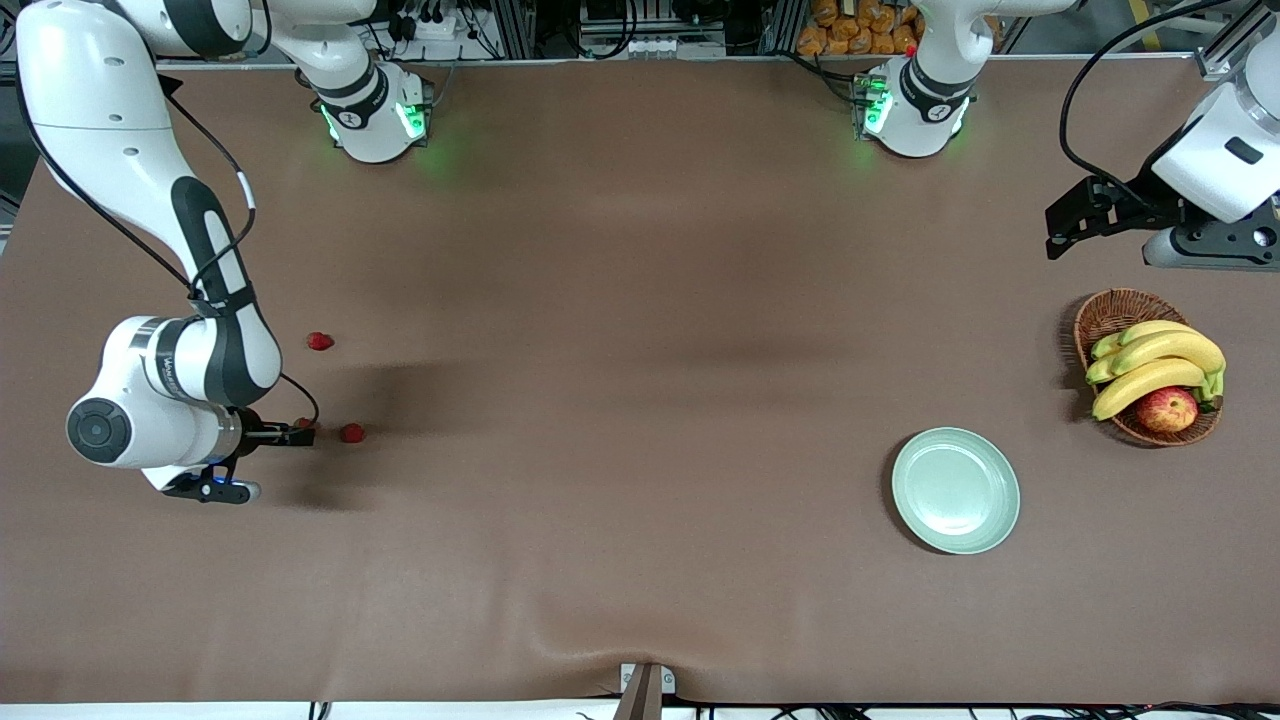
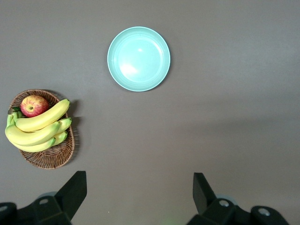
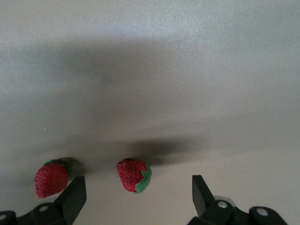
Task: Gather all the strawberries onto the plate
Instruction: 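Reach the right gripper down and grasp a red strawberry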
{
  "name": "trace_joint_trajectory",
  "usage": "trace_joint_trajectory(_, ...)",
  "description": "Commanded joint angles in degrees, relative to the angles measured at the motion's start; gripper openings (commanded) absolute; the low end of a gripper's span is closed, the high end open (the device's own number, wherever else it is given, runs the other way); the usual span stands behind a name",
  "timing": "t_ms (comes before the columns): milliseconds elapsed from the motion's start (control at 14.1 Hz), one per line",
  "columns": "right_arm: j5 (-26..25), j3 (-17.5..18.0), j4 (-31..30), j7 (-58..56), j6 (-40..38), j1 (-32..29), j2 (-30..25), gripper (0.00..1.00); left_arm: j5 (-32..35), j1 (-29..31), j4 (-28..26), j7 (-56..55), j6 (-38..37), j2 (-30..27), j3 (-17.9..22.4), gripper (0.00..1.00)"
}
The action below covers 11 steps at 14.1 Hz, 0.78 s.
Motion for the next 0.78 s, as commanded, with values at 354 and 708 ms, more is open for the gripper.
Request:
trace_joint_trajectory(354,0.53,0.11,-2.27,0.35,1.04,0.13,0.77,1.00,-1.00,1.19,1.10,0.88,-0.92,0.29,-0.15,1.00)
trace_joint_trajectory(708,0.53,0.20,-2.97,0.44,0.95,0.22,0.68,0.87,-1.00,0.84,1.19,0.52,-1.09,-0.15,-0.76,1.00)
